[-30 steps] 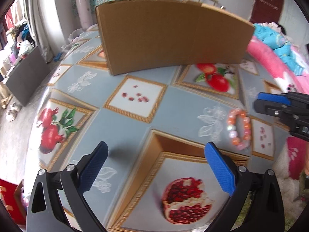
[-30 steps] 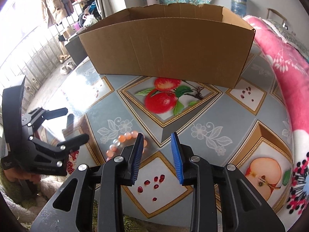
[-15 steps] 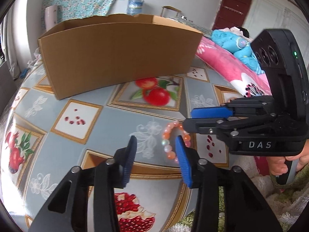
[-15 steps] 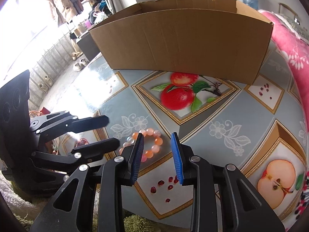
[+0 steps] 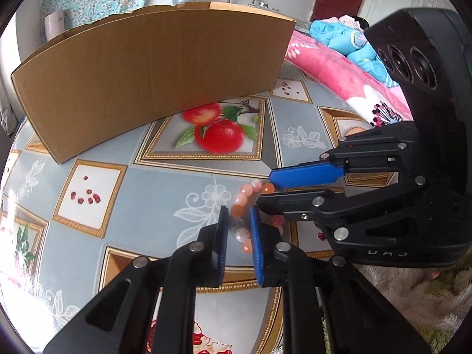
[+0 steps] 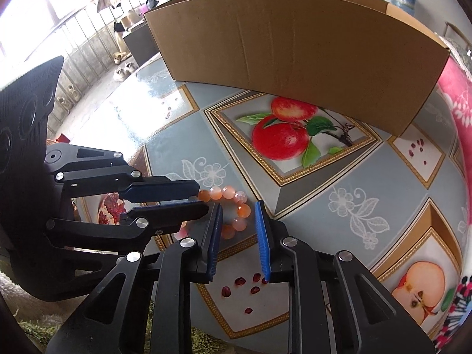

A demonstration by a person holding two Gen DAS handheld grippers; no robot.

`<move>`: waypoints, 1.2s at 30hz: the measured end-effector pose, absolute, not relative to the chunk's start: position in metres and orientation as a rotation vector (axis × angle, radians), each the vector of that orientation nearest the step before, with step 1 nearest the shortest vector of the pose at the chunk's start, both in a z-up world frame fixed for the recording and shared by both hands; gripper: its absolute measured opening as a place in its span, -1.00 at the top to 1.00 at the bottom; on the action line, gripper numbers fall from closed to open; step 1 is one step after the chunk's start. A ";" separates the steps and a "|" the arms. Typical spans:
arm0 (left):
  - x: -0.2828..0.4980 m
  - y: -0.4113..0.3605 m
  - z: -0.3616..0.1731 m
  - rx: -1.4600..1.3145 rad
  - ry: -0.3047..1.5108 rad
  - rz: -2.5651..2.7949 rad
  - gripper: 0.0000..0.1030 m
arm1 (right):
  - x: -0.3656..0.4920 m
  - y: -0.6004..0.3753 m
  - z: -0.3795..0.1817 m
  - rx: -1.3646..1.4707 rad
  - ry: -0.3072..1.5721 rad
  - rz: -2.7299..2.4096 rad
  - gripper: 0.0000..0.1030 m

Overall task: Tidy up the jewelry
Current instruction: 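Carry the bead bracelet into the box and open the right tool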

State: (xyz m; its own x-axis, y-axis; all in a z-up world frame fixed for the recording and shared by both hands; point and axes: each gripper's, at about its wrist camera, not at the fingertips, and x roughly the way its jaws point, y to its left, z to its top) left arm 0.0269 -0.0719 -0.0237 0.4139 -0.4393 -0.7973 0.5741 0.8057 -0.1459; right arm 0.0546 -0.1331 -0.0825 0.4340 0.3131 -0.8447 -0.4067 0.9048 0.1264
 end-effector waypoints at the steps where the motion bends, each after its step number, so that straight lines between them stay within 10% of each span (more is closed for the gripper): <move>1: 0.027 -0.072 -0.024 0.162 0.951 -0.643 0.73 | 0.055 -0.133 -0.083 -0.110 1.031 0.446 0.77; 11: 0.028 -0.069 -0.012 0.170 0.903 -0.656 0.83 | 0.055 -0.139 -0.071 -0.081 1.007 0.419 0.86; 26: 0.074 -0.026 0.142 0.081 0.501 -0.695 0.83 | 0.079 -0.128 0.079 -0.158 0.601 0.441 0.86; 36: 0.216 -0.015 0.098 0.108 0.822 -0.630 0.83 | 0.244 -0.115 0.043 -0.071 1.027 0.675 0.85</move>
